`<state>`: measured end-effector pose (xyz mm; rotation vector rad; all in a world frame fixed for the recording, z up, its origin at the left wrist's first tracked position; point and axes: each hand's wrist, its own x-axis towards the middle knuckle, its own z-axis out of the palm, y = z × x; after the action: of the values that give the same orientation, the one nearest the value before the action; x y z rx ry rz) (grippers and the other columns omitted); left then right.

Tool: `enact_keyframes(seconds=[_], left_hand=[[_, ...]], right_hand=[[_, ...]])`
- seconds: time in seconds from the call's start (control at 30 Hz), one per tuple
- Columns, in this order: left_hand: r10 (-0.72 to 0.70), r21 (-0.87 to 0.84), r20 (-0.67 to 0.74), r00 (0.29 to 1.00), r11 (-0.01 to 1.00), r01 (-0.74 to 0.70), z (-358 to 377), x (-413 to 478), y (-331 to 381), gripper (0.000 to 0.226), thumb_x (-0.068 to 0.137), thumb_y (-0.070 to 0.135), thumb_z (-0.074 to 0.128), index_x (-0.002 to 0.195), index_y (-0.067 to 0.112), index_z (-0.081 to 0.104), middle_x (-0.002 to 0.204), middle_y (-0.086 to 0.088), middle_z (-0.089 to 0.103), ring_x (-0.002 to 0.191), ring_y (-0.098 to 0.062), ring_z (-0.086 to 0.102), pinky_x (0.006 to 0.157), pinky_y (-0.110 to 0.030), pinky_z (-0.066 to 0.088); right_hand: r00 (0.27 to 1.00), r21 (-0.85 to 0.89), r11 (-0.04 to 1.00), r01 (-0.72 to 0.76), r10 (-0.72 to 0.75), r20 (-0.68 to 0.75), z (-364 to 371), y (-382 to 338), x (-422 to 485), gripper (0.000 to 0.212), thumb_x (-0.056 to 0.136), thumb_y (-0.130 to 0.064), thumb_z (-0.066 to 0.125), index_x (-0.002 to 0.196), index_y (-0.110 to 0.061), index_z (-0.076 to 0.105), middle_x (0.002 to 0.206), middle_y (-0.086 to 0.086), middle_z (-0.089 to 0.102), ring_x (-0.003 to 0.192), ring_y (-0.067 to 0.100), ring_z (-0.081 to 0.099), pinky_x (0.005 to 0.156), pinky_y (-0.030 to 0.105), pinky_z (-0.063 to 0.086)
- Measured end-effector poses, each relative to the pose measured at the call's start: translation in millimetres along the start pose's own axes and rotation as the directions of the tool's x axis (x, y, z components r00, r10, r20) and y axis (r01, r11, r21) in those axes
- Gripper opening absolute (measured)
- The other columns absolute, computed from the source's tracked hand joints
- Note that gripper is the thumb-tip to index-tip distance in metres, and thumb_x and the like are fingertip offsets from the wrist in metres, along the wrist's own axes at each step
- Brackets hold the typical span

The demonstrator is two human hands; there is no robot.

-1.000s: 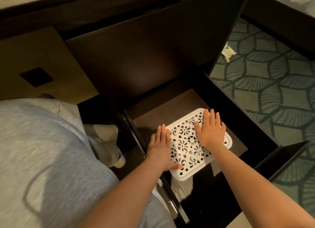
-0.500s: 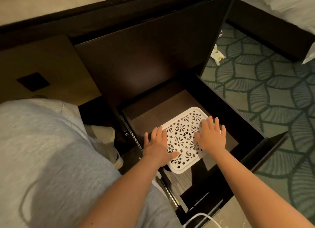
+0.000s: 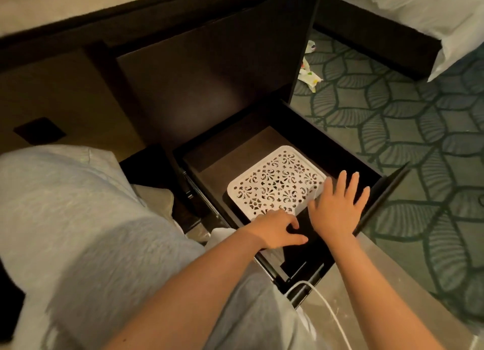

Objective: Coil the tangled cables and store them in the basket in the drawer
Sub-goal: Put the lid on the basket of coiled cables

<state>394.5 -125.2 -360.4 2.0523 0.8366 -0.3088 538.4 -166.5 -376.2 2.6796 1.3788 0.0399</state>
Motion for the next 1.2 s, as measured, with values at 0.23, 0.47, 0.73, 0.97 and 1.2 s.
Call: enact_keyframes(seconds=[0.23, 0.47, 0.73, 0.97, 1.2], left_hand=[[0.050, -0.200, 0.168, 0.984, 0.980, -0.016, 11, -20, 16, 0.044, 0.089, 0.040, 0.062, 0.121, 0.010, 0.061, 0.114, -0.008, 0.063, 0.098, -0.016, 0.059, 0.096, -0.038, 0.051], [0.091, -0.192, 0.178, 0.980, 0.980, -0.057, 14, -28, 25, 0.046, 0.086, 0.041, 0.065, 0.120, 0.010, 0.061, 0.108, -0.009, 0.066, 0.097, -0.017, 0.061, 0.100, -0.037, 0.046], [0.037, -0.064, 0.157, 0.987, 0.998, -0.027, 14, -36, 24, 0.065, 0.082, 0.035, 0.072, 0.136, 0.009, 0.046, 0.125, -0.009, 0.058, 0.113, -0.022, 0.055, 0.100, -0.038, 0.045], [-0.019, -0.015, -0.076, 0.997, 1.000, 0.018, -11, -43, -14, 0.058, 0.087, 0.024, 0.067, 0.139, 0.010, 0.044, 0.127, -0.011, 0.056, 0.111, -0.024, 0.055, 0.091, -0.029, 0.043], [-0.156, -0.029, -0.188, 0.970, 0.988, 0.154, -53, -45, -48, 0.036, 0.087, 0.028, 0.067, 0.118, 0.013, 0.059, 0.110, -0.006, 0.062, 0.103, -0.025, 0.060, 0.091, -0.039, 0.049]], right_hand=[[0.985, 0.100, 0.982, -0.159, 0.151, 0.083, -4, 12, -27, 0.065, 0.094, -0.045, 0.040, 0.149, -0.018, 0.018, 0.159, 0.010, 0.002, 0.145, 0.033, -0.012, 0.111, 0.062, 0.001], [0.980, 0.353, 0.914, -0.199, 0.193, 0.053, 1, 9, -26, 0.059, 0.095, -0.039, 0.046, 0.146, -0.016, 0.029, 0.158, 0.010, 0.011, 0.146, 0.027, 0.000, 0.111, 0.061, 0.013], [0.979, 0.400, 0.895, -0.200, 0.203, 0.034, -4, -7, -14, 0.059, 0.097, -0.041, 0.044, 0.147, -0.016, 0.027, 0.158, 0.009, 0.012, 0.147, 0.026, 0.001, 0.112, 0.061, 0.012], [0.990, 0.485, 0.865, -0.130, 0.138, 0.019, -15, -63, 13, 0.056, 0.097, -0.038, 0.043, 0.146, -0.016, 0.028, 0.158, 0.008, 0.014, 0.147, 0.023, 0.000, 0.109, 0.065, 0.008], [0.994, 0.539, 0.836, -0.101, 0.107, 0.021, -24, -112, 45, 0.058, 0.099, -0.037, 0.039, 0.150, -0.016, 0.020, 0.159, 0.008, 0.007, 0.147, 0.022, -0.004, 0.109, 0.066, 0.005]])
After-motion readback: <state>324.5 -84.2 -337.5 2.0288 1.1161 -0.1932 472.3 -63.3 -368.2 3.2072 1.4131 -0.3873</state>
